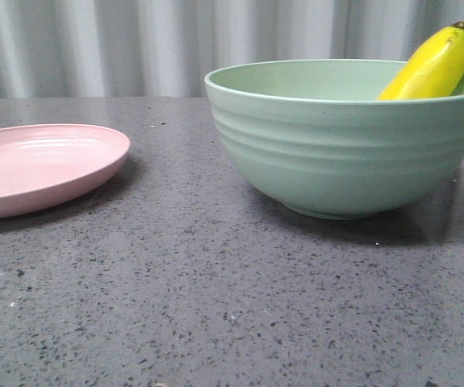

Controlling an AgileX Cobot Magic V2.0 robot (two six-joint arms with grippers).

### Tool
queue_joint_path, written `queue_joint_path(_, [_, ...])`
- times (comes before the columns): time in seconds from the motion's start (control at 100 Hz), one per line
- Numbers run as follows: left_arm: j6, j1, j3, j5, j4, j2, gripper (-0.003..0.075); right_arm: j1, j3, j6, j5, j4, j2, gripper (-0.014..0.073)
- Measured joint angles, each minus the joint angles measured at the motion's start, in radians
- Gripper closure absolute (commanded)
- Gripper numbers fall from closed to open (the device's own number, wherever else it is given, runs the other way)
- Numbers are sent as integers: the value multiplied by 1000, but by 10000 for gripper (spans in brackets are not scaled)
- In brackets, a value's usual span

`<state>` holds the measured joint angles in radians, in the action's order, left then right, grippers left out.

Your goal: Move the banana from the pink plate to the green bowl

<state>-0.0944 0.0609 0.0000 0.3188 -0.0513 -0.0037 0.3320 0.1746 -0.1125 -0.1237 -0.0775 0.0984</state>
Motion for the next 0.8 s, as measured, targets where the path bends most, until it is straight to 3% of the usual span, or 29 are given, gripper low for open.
queue_joint_path(0.51, [2, 0, 0, 0, 0, 0, 741, -3, 0, 0, 0, 9, 0, 657])
queue_joint_path(0.69, [2, 0, 0, 0, 0, 0, 741, -100, -10, 20, 14, 112, 0, 657])
queue_joint_path(0.8, [4, 0, 0, 0, 0, 0, 741, -201, -60, 83, 107, 147, 0, 657])
